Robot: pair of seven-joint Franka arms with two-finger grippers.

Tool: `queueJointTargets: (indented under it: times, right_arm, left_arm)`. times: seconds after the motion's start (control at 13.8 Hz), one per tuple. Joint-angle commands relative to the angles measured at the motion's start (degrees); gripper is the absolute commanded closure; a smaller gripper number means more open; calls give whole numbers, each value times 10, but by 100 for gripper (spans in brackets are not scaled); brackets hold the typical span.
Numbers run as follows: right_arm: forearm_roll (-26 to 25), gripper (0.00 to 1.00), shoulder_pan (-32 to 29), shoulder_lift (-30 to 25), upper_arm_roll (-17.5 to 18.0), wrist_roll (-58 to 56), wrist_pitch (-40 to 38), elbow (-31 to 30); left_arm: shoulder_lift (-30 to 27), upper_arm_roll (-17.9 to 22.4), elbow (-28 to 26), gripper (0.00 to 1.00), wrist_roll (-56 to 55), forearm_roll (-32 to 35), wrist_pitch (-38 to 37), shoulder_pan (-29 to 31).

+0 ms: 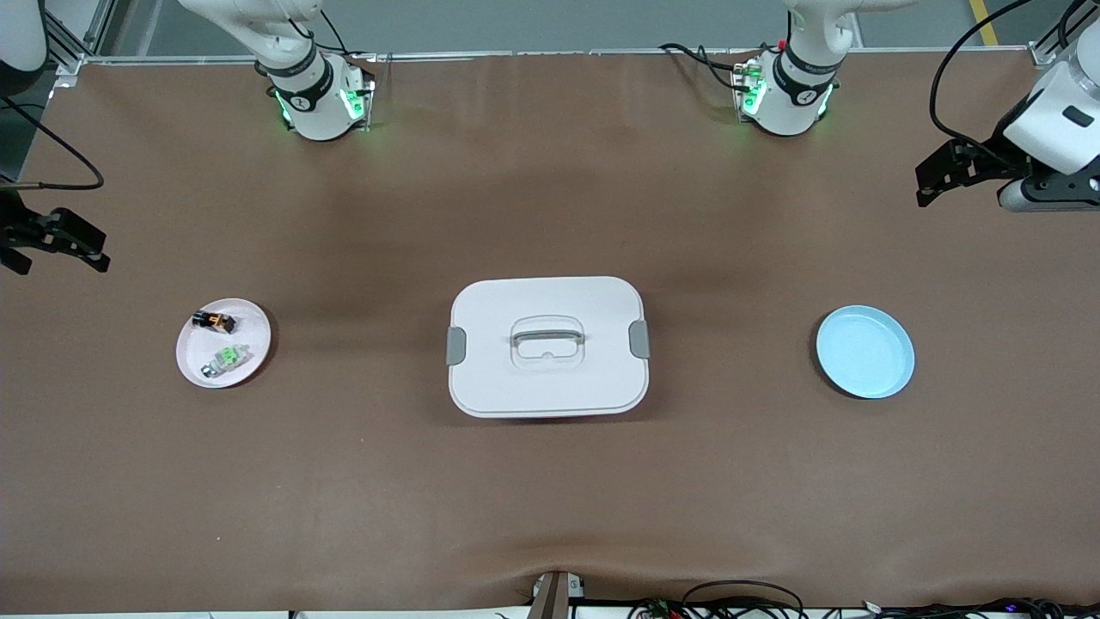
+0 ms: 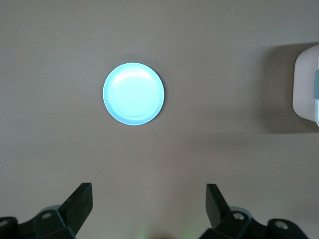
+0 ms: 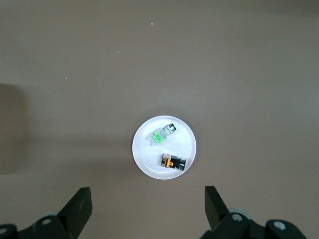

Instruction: Transfer orange switch to right arm and place

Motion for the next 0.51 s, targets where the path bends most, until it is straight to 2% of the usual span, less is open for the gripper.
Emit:
queueJointTargets:
  times: [0.0,0.43]
  right_arm:
    - [8,0,13,-1,-1,14,-32,33]
    - [16,0,11,1,-4,61,-47,46]
  left_arm:
    - [-1,-1,-1,0,14,-10,5,5]
    - [10,1,6,0,14,-20,5,4]
